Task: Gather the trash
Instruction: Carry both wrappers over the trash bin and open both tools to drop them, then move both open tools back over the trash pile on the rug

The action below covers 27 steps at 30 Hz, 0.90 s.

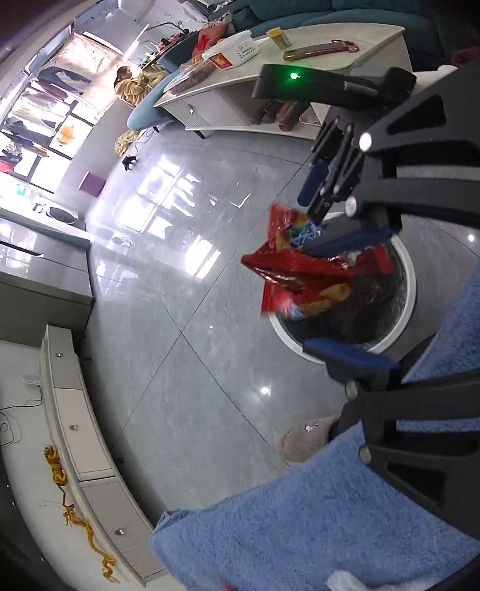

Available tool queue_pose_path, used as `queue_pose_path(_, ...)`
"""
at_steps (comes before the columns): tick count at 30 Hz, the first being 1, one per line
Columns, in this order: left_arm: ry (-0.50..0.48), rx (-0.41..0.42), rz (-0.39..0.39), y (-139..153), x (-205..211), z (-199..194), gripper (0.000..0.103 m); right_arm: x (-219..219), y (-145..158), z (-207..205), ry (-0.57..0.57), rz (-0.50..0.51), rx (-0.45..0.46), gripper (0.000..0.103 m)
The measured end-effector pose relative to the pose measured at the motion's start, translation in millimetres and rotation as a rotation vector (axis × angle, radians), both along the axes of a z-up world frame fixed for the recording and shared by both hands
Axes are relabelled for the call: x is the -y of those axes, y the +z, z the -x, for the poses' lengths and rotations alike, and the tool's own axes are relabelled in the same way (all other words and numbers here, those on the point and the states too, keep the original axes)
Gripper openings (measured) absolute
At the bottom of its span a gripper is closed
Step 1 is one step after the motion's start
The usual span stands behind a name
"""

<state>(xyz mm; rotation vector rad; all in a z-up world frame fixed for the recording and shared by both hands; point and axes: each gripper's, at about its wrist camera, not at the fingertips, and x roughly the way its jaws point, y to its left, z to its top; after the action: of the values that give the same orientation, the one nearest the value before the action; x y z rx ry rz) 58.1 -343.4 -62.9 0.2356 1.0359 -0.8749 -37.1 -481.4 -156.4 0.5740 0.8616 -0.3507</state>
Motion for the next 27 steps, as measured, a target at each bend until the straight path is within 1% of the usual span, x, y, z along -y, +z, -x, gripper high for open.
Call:
queue_pose_path(4,0.008,-0.012,-0.005,-6,3,-4,0.053,1,-9,3,-0.008,0.005,-0.020,0.039)
queue_pose_path(6,0.012,-0.005,-0.012,-7,1,-4,0.053,0,-7,5,-0.010,0.007,-0.020,0.040)
queue_pose_path(9,0.027,0.007,-0.008,-3,-11,-3,0.053,-4,1,8,-0.018,0.031,-0.022,0.040)
queue_pose_path(11,0.039,0.021,0.000,0,-10,-2,0.053,-4,10,11,-0.025,0.043,-0.014,0.040)
queue_pose_path(13,0.057,0.034,0.014,8,-22,-2,0.053,-5,19,15,-0.031,0.056,-0.003,0.040)
queue_pose_path(17,0.102,0.077,0.050,31,-50,1,0.053,-12,44,21,-0.033,0.094,0.029,0.040)
queue_pose_path(19,0.128,0.106,0.074,44,-68,3,0.059,-20,61,24,-0.027,0.122,0.050,0.040)
queue_pose_path(21,0.160,0.129,0.097,55,-91,3,0.062,-27,77,26,-0.018,0.145,0.072,0.040)
queue_pose_path(27,0.281,0.187,0.152,81,-177,1,0.062,-64,133,23,0.033,0.218,0.148,0.041)
